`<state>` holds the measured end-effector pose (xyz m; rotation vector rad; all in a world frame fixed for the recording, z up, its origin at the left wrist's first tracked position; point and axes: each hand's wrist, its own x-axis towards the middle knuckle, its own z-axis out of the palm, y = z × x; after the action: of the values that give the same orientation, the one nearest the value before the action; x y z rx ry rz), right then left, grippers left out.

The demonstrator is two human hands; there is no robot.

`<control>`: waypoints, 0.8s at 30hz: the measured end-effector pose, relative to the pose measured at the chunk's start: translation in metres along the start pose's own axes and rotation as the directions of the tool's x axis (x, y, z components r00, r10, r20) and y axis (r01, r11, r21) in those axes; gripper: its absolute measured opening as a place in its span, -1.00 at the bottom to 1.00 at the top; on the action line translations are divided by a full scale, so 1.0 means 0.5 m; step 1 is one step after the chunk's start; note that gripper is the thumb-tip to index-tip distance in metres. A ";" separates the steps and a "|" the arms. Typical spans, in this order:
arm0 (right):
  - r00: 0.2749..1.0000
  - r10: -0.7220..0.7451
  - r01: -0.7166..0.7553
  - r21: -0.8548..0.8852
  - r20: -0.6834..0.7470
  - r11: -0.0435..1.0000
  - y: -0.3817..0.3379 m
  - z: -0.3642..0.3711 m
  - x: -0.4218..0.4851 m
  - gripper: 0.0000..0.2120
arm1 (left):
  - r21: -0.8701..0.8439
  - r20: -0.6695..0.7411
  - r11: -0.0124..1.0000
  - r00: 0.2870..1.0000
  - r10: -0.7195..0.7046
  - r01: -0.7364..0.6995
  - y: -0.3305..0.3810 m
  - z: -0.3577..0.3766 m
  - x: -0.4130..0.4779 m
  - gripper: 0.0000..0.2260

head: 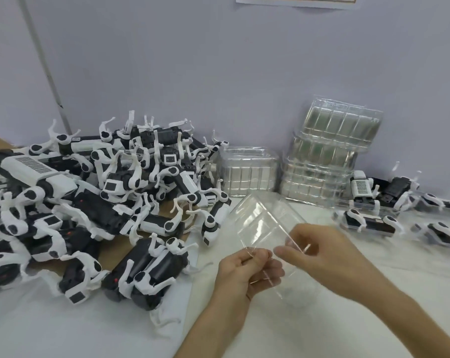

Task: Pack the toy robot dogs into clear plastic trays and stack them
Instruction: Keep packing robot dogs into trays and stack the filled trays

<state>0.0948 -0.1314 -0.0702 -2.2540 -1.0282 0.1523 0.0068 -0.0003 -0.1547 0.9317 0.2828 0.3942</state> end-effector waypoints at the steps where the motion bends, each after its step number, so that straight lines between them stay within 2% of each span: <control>1: 0.998 -0.005 0.009 0.057 -0.070 0.998 0.011 0.007 -0.023 -0.76 | 0.025 0.012 1.000 1.000 0.002 -0.002 -0.002 0.006 -0.005 -0.70; 4: 0.978 -0.016 0.061 0.212 -0.208 0.975 0.029 0.025 -0.069 -0.89 | 0.111 0.044 0.994 0.999 0.018 -0.023 0.000 0.024 -0.020 -0.75; 8: 0.941 0.018 0.111 0.357 -0.339 0.927 0.046 0.057 -0.100 -0.90 | 0.186 0.115 0.979 0.991 0.065 -0.086 0.005 0.037 -0.029 -0.78; 10: 0.928 0.040 0.122 0.402 -0.372 0.908 0.050 0.065 -0.103 -0.88 | 0.175 0.208 0.981 0.977 0.046 -0.084 0.006 0.049 -0.034 -0.75; 13: 0.940 0.026 0.134 0.439 -0.340 0.888 0.058 0.064 -0.105 -0.86 | 0.113 0.348 0.990 0.936 0.042 -0.086 -0.002 0.065 -0.042 -0.72; 15: 0.947 0.007 0.145 0.449 -0.321 0.882 0.061 0.057 -0.105 -0.86 | 0.079 0.342 0.993 0.938 0.054 -0.086 -0.005 0.072 -0.043 -0.74; 19: 0.967 -0.014 0.143 0.500 -0.254 0.854 0.054 0.050 -0.107 -0.84 | 0.111 0.237 0.986 0.967 0.097 -0.126 -0.012 0.066 -0.037 -0.85; 22: 0.972 -0.004 0.132 0.530 -0.236 0.838 0.045 0.050 -0.109 -0.92 | 0.154 0.206 0.978 0.973 0.107 -0.140 -0.014 0.065 -0.037 -0.91; 24: 0.969 0.000 0.135 0.533 -0.245 0.836 0.048 0.048 -0.108 -0.82 | 0.165 0.172 0.978 0.980 0.097 -0.126 -0.009 0.068 -0.038 -0.85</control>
<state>0.0647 -0.1689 -0.1119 -1.6632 -0.8071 0.1241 0.0043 -0.0357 -0.1376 1.1504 0.1160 0.3975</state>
